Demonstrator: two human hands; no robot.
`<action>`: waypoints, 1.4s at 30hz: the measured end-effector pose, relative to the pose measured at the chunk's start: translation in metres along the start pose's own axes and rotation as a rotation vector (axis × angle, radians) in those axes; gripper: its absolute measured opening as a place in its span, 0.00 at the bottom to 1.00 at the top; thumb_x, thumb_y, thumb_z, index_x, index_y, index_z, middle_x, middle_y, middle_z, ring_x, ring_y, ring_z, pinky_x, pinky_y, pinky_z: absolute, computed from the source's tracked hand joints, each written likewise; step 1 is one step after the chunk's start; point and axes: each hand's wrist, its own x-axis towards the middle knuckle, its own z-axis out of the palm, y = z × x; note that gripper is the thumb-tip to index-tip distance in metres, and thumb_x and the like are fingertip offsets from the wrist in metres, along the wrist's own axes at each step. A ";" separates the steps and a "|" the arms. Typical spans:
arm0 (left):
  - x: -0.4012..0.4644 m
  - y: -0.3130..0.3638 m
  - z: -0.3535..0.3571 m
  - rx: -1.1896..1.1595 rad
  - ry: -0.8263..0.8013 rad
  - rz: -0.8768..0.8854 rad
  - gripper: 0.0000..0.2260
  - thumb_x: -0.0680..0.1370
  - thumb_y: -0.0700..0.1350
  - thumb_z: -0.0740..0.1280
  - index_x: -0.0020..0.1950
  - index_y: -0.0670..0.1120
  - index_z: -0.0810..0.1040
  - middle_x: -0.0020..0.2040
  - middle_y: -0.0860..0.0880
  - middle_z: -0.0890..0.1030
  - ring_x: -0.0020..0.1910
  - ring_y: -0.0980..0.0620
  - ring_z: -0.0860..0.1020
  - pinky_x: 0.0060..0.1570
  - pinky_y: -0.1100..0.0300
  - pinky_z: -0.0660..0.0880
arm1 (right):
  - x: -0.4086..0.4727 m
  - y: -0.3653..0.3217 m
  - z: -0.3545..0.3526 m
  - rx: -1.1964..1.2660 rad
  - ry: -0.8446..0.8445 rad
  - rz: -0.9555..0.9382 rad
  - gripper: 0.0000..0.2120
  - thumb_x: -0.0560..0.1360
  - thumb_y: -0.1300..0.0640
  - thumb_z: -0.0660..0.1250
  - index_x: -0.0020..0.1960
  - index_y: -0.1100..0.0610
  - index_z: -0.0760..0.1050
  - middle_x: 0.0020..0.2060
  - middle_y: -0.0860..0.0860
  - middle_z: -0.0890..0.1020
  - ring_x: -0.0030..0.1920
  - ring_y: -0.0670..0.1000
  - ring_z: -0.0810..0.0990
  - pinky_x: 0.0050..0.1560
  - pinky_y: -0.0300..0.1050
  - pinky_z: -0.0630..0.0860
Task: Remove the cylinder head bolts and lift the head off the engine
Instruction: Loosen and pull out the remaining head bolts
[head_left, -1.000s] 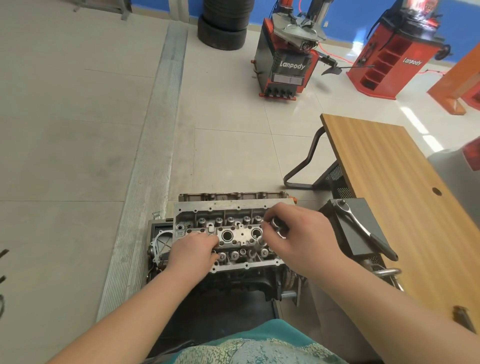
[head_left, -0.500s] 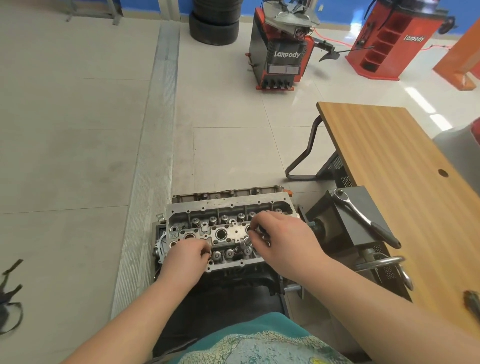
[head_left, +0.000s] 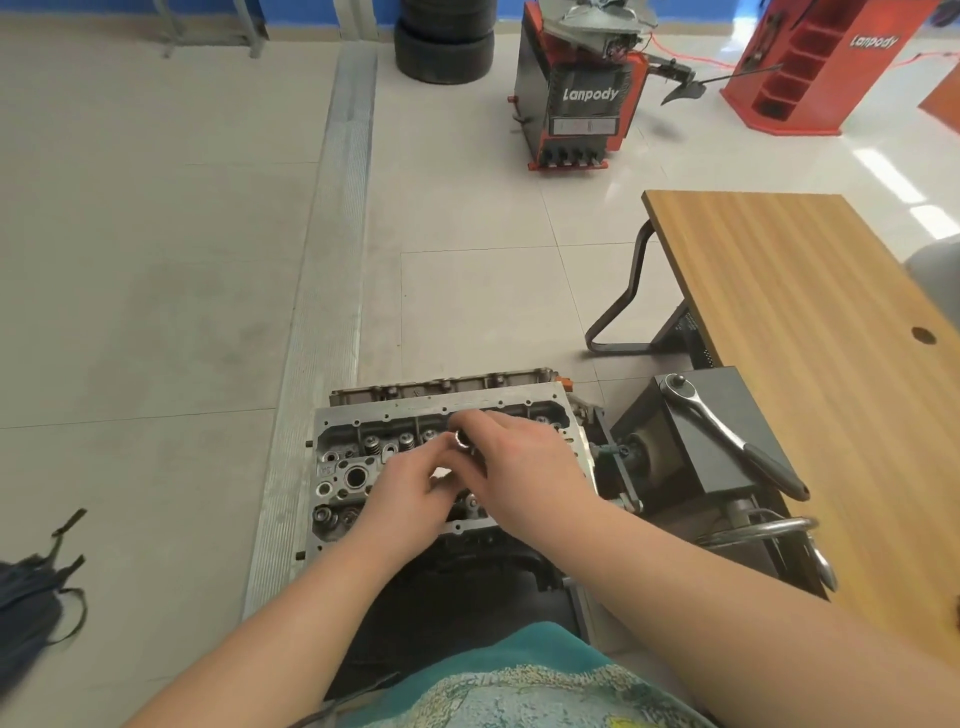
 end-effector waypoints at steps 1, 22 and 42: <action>-0.002 -0.001 0.002 -0.015 0.015 0.015 0.27 0.82 0.37 0.67 0.49 0.75 0.77 0.46 0.66 0.84 0.45 0.62 0.82 0.39 0.70 0.73 | -0.001 0.003 -0.002 0.044 -0.041 0.018 0.19 0.83 0.42 0.65 0.67 0.52 0.77 0.51 0.47 0.85 0.48 0.51 0.83 0.48 0.47 0.79; -0.018 -0.001 0.045 -0.126 0.403 -0.251 0.12 0.82 0.39 0.72 0.54 0.58 0.83 0.53 0.65 0.86 0.53 0.68 0.83 0.57 0.61 0.77 | -0.074 0.370 -0.020 -0.311 -0.227 0.836 0.24 0.78 0.58 0.65 0.73 0.57 0.69 0.66 0.63 0.73 0.66 0.67 0.72 0.63 0.61 0.74; -0.017 0.030 0.049 -0.063 0.404 -0.333 0.08 0.82 0.42 0.72 0.54 0.56 0.82 0.49 0.60 0.86 0.52 0.69 0.81 0.50 0.67 0.74 | 0.012 0.072 -0.054 1.095 -0.562 0.343 0.21 0.81 0.37 0.64 0.48 0.55 0.78 0.32 0.52 0.79 0.28 0.53 0.74 0.28 0.47 0.75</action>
